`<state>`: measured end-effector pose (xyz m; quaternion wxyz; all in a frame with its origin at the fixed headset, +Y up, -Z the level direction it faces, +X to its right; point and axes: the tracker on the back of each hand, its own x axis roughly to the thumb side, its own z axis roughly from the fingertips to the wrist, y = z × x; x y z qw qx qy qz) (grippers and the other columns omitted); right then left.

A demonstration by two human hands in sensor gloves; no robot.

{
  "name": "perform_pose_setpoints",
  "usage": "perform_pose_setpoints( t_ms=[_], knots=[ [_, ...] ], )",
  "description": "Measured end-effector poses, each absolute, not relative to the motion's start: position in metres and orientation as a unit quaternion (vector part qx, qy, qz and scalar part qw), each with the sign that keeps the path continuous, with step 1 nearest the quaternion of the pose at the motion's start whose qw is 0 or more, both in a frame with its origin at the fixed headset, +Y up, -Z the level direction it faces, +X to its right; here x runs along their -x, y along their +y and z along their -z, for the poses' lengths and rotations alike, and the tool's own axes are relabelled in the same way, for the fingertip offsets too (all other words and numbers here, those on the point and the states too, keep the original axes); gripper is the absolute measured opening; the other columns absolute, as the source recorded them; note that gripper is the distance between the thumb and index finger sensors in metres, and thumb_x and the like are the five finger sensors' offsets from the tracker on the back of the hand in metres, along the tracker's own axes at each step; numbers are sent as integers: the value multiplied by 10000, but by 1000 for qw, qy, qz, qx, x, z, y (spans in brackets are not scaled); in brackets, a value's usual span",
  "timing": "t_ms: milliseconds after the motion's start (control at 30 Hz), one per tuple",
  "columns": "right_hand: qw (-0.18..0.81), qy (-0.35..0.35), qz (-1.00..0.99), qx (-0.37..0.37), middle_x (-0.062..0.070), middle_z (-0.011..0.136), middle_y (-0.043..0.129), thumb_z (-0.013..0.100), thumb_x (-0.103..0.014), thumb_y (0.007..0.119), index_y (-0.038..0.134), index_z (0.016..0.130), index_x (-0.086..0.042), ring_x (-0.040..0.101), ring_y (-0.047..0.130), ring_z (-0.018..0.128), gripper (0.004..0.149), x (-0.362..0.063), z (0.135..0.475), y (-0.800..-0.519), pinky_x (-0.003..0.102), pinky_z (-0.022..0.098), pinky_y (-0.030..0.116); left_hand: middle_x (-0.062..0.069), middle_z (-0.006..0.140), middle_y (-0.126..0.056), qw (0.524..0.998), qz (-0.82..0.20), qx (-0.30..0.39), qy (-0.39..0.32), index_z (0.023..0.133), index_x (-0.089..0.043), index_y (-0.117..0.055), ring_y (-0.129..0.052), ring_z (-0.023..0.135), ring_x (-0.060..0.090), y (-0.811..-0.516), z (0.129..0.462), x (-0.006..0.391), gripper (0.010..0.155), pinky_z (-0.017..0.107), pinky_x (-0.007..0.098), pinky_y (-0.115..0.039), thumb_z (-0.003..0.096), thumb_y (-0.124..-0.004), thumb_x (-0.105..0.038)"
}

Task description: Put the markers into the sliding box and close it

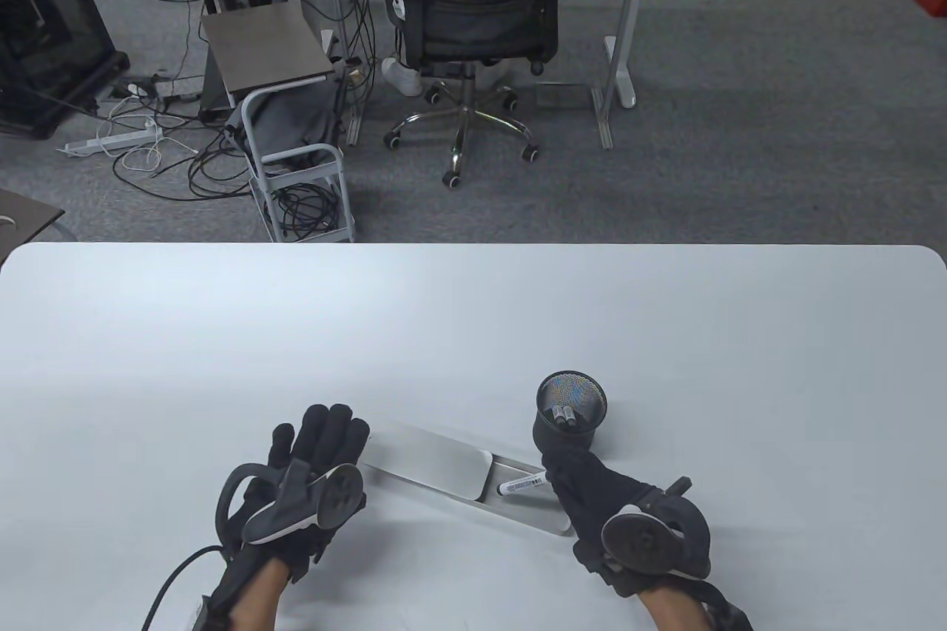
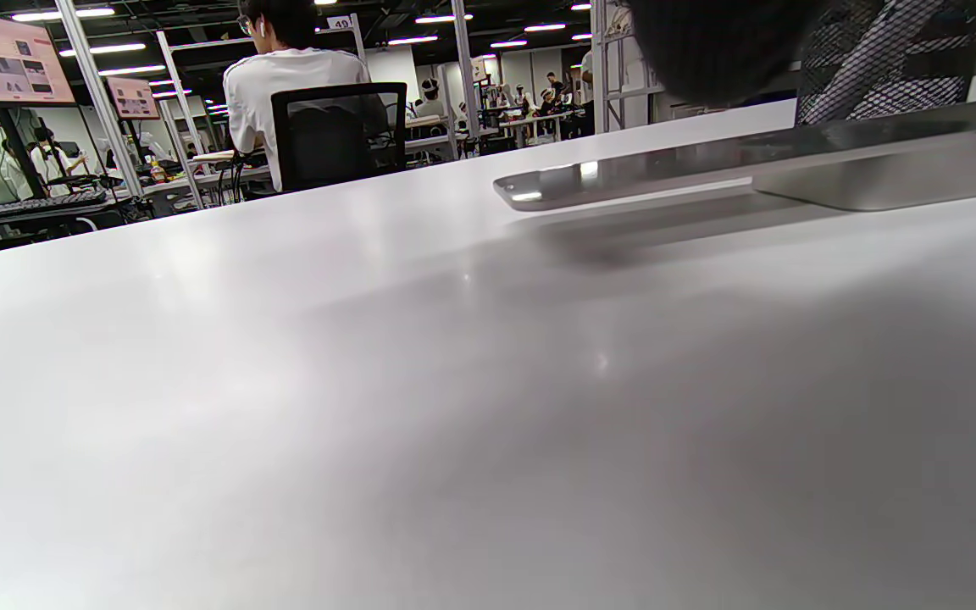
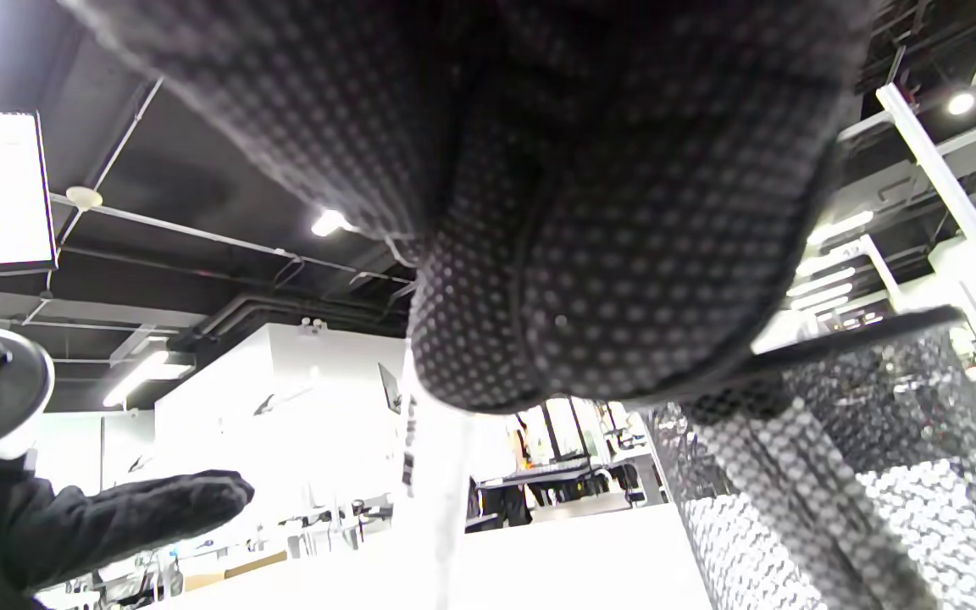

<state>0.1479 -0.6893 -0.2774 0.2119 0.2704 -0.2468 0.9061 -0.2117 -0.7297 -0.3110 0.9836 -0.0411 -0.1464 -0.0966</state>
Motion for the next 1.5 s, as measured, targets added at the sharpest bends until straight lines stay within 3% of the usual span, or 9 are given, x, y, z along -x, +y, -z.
perform_pose_setpoints(
  t_ms=[833,1100,1500],
  knots=[
    [133,-161,-936,-282,193,706,1035,419,-253,848,883,772,-157,136,1145,357,367,-136,289,-709,304,202,1004,0,1185,-91,984,93,39,-147,1084,-301,-131,-132,1104,318,-729,311,212,904,754,607,-269,435,-682,-605],
    [95,-135,-945,-281,184,693,1048,409,-267,866,881,773,-158,78,1070,128,381,-134,294,-717,259,51,931,-1,1185,-91,984,92,38,-147,1084,-302,-130,-132,1105,318,-729,311,212,903,755,606,-269,435,-681,-605],
    [55,-107,-950,-289,176,680,1060,398,-273,882,875,777,-149,59,1034,84,398,-128,298,-727,249,23,906,0,1184,-92,984,92,36,-148,1084,-300,-134,-133,1104,317,-729,311,212,890,754,606,-270,441,-675,-594]
  ],
)
